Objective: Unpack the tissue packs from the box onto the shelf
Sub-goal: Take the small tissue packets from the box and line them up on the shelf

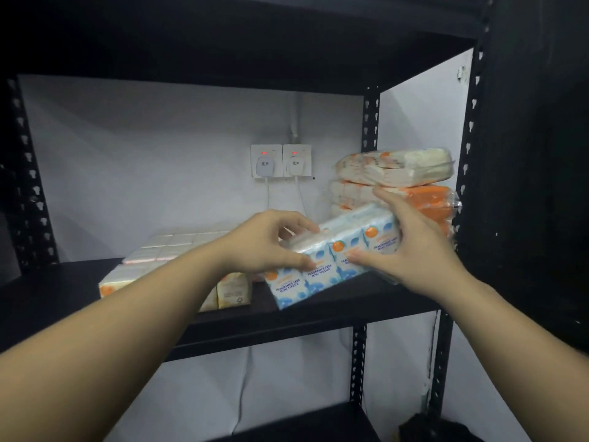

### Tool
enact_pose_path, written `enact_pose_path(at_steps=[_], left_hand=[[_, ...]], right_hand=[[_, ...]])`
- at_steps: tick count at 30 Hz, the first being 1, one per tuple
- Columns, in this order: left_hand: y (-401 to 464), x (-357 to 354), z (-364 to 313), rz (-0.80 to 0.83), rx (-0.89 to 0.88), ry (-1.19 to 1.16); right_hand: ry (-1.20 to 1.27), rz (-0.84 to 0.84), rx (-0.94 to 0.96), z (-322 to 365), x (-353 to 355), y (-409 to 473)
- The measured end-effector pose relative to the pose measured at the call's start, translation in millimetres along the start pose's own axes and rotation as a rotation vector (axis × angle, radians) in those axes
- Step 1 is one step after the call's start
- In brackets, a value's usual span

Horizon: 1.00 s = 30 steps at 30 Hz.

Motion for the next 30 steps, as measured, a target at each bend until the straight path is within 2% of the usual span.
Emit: enact_pose_path(at_steps=[5, 12, 17, 19, 22, 24, 30], left_hand=[[4, -20, 19, 0.066, 0.066, 0.123], [-4, -27, 26, 0.162, 0.063, 0.406], [-34, 2, 32, 0.107, 0.100, 0.481], [-55, 17, 43, 0.086, 0.160, 0.502], [-87, 32, 64, 0.141, 0.294, 0.563], [-102, 32, 73, 0.186, 0.341, 0.597], [-103, 30, 77, 0.170, 0.349, 0.626]], right_hand=[[-0.118, 0.095, -0.045, -33, -40, 6], [-0.109, 0.171, -0.107, -61, -75, 3], [-0.249, 0.183, 0.029, -34, -78, 6], [-0.313, 0.226, 0.086, -21, -87, 5], [-0.421, 0.279, 0.150, -9, -105, 5], [-0.460, 0.292, 0.163, -5, -113, 8], [-0.450, 0.298, 0.169, 3, -129, 17]])
Point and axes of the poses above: each hand's wrist, its own y-axis towards the middle knuckle, its own x-axis out of the back of the hand, z = x × y, the point moved 4 cm from there along y, towards the middle knuckle, and after that the axes turned 10 degrees about -x, right-handed, at the moved point
